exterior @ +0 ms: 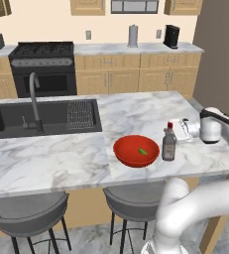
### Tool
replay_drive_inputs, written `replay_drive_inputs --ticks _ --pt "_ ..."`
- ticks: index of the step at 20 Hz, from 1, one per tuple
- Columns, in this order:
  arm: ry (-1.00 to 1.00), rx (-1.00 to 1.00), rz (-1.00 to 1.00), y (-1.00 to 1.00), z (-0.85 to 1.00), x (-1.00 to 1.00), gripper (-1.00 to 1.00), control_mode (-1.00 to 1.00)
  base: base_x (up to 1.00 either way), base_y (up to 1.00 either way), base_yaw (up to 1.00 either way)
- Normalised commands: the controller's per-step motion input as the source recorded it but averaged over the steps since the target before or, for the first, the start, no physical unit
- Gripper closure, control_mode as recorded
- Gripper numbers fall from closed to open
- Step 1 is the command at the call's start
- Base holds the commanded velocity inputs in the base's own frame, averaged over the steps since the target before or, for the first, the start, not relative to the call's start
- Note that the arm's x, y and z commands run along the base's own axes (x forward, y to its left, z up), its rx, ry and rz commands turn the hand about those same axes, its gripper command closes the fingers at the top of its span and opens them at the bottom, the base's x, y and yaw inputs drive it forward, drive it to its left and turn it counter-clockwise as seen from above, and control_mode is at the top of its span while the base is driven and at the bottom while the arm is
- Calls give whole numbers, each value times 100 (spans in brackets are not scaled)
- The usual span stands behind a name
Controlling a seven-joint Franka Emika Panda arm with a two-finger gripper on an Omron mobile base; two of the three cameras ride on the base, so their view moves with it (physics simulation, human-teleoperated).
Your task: There is a bowl on the dining counter. Grab a lemon wedge from the fridge and place it in the bowl. Then get the liquor bottle and glass cup from the cabinet and place them next to the bowl.
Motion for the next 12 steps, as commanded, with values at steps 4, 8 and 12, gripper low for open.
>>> replay_drive_inputs --ticks 4,8,12 --pt "0 0 0 -3 -35 9 100 -100 0 0 0" --pt "-2 -6 0 2 -57 -11 -100 -100 0 0 0" --pt "-5 -1 0 0 -27 -18 -100 -100 0 0 0"
